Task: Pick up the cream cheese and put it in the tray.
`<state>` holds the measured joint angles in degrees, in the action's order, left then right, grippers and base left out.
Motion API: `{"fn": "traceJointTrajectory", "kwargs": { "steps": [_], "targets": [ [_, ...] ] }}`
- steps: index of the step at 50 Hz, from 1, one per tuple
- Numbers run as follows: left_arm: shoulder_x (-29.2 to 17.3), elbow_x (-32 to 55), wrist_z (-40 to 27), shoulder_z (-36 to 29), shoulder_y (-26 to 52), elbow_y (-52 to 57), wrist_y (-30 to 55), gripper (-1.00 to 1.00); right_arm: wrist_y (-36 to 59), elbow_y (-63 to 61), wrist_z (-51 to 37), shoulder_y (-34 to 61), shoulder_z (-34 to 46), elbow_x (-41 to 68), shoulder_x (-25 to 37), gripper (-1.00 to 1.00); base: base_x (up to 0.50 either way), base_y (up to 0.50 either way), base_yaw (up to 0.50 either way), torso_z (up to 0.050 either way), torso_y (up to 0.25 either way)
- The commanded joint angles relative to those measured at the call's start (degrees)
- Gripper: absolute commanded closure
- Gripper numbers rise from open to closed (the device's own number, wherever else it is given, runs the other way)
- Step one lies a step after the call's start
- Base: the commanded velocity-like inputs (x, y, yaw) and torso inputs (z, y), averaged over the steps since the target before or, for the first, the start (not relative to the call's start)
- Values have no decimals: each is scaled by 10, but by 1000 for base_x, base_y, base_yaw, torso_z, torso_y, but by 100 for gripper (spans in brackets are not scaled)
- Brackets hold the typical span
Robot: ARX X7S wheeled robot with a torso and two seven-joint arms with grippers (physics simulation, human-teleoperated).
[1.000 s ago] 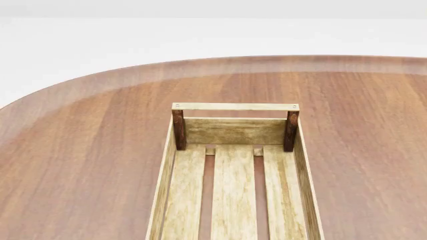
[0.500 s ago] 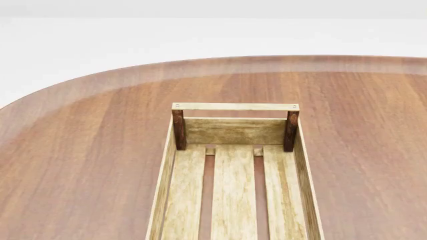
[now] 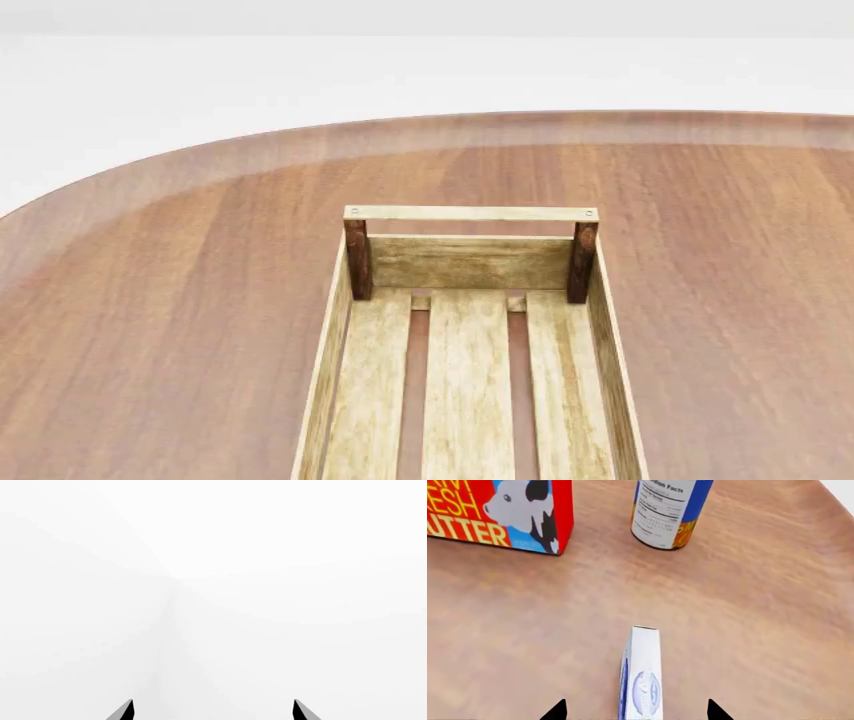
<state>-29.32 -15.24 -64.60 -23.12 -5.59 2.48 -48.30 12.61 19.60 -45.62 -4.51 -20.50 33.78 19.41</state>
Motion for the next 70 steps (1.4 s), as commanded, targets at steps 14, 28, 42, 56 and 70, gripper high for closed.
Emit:
{"fn": "traceJointTrajectory", "kwargs": {
  "steps": [14,28,42,56,70],
  "targets": [
    [-1,5,-1,-1,2,-2,2,-100,-13,75,43,32,12,0,3,100,0,0,0,0,0],
    [-1,4,-3,-2,3,-7,-1,-100,-20,42,46,18,15,1,1,100,0,0,0,0,0],
    [-1,2,-6,0,1,-3,1,-100,-26,-38,33,-15,20,-4,-4,100,0,0,0,0,0],
    [-2,2,-6,1,0,2,5,-100,-36,-127,26,-55,25,-7,-8,100,0,0,0,0,0],
    [-7,4,-9,6,-7,13,6,-100,-29,-227,19,-75,69,-43,3,100,0,0,0,0,1]
  ]
}}
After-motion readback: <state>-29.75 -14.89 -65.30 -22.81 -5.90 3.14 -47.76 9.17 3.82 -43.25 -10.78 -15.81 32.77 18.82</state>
